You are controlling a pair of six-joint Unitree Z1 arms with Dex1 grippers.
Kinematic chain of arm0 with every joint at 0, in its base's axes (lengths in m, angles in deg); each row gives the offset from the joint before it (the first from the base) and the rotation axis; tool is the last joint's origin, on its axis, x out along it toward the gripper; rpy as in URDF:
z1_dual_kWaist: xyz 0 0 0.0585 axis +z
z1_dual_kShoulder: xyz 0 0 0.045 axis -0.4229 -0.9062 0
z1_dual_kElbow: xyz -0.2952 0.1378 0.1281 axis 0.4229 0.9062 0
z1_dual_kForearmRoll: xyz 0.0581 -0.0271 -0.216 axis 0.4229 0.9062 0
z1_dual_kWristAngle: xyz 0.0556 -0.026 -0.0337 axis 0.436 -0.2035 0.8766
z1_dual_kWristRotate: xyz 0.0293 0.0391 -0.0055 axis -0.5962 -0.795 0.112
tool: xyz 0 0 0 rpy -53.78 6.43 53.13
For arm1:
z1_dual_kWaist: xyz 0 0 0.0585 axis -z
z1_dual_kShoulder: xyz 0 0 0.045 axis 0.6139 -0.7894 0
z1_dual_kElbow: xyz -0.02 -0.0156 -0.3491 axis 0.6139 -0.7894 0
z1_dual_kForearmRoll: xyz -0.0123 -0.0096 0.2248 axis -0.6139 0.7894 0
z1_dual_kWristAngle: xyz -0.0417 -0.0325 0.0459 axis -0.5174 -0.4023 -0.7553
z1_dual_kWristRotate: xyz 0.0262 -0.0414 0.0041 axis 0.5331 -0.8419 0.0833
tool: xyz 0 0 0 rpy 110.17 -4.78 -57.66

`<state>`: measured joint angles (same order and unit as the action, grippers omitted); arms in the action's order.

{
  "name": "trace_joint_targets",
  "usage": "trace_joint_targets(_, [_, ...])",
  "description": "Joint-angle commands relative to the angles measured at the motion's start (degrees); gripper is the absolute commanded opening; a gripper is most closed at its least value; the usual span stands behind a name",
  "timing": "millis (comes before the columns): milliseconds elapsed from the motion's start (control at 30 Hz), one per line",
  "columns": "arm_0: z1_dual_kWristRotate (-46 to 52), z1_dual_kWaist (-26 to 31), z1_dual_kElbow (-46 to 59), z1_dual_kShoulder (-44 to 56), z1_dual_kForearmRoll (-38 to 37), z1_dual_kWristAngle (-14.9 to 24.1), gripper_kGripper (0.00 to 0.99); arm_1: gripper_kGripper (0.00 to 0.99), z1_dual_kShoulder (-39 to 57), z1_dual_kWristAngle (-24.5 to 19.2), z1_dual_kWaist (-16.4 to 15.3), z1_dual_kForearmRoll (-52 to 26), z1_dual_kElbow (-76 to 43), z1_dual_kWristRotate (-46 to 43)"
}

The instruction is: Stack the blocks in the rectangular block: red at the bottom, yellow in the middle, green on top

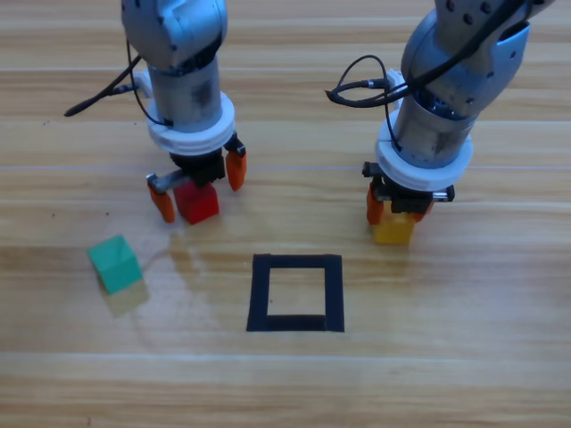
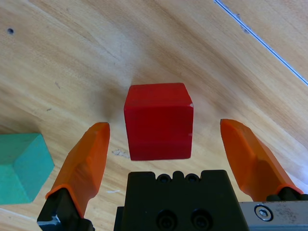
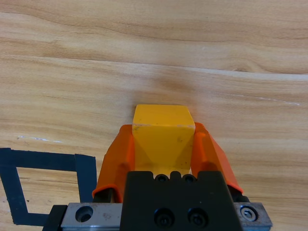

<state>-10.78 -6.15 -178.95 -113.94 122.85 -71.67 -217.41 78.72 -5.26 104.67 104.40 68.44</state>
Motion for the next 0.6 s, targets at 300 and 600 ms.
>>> trace_joint_targets(300, [-2.0,2.4,0.6,-4.7,-0.3,-1.2,0.765,0.000,13.7,-2.4,0.1,2.3,-9.6,-2.2])
trace_joint_targets(600, [-3.9,2.5,2.3,-4.7,-0.6,-0.7,0.402,0.000,17.9,-3.8,-1.6,4.5,-11.1,-3.7])
